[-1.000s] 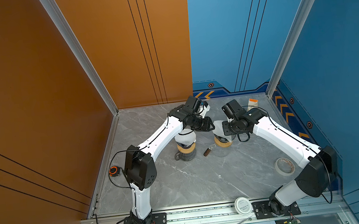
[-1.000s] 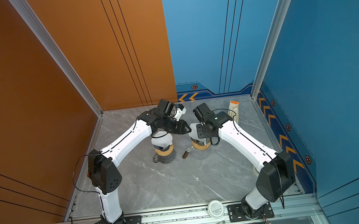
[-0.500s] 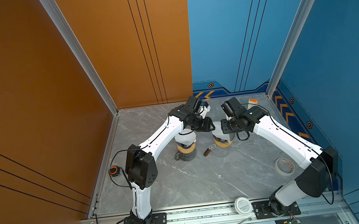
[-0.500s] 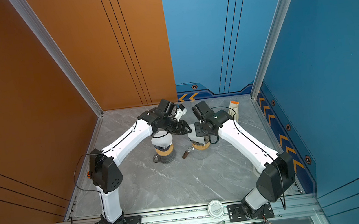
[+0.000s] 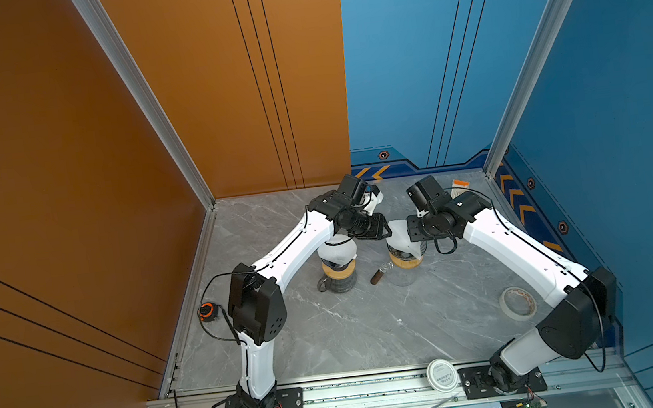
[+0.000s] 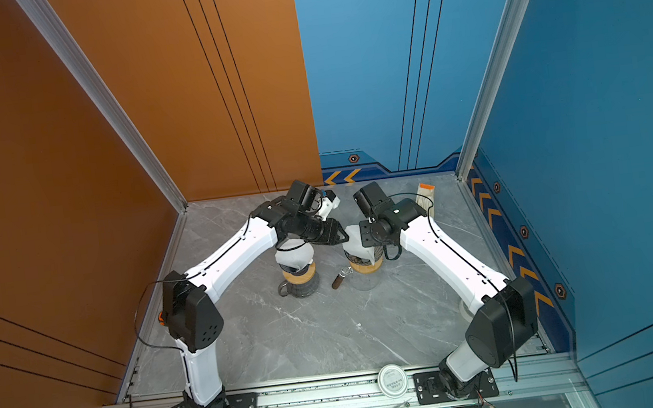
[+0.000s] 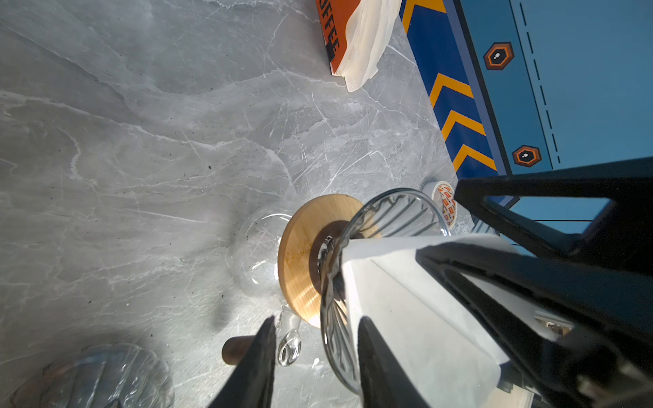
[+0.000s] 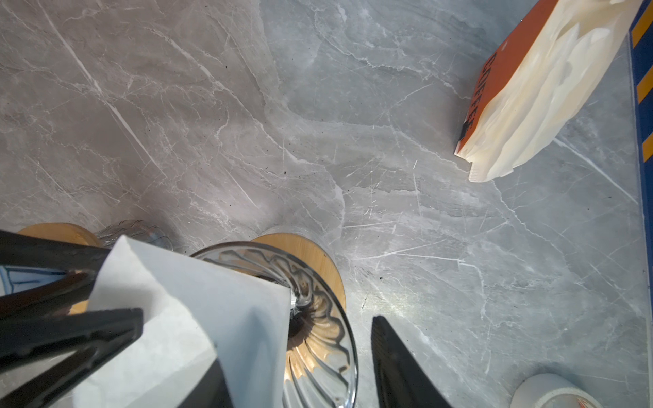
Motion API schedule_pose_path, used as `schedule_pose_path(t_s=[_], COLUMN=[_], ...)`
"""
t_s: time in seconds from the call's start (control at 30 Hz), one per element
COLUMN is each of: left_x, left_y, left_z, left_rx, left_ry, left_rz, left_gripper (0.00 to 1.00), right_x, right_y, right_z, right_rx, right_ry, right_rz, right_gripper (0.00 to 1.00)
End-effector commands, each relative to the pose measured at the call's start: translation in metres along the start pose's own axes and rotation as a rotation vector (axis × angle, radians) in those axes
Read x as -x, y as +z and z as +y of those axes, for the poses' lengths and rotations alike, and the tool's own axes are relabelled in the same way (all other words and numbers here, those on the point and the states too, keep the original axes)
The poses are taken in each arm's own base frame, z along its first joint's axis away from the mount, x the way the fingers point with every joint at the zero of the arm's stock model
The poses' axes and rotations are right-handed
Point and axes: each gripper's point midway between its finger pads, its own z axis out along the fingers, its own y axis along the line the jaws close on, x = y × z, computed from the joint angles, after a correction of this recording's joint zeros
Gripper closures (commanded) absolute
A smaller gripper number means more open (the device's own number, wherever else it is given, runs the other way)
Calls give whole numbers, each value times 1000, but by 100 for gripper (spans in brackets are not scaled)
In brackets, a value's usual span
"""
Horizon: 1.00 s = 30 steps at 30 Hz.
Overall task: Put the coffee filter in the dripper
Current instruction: 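Lower the filter into the glass dripper and press it down with the right gripper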
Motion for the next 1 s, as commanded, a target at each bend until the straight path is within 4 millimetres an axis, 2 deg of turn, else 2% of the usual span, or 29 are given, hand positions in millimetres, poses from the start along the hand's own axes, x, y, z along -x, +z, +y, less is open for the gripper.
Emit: schedule_pose_path(t_s=[0.0,0.23,0.67,0.97], left_x=[-2,-1,-10,-9], left_y=[4,8,13,13], left_z=[-12,-16,-6,-3], left_rx=[-37,-50,-20,-13], left_ry=[31,36,27,22], left_rz=[26,31,74,76], left_gripper=[59,58,58,58], right_x=[-9,-17,-32,-34], right_y=[-1,12,38,42], right_z=[-12,-18,-22,-18], right_rx=[-25,-21,-13,34], right_ry=[6,21,50,75], right_rz=[30,78,138,95], right_gripper=[49,48,48,48])
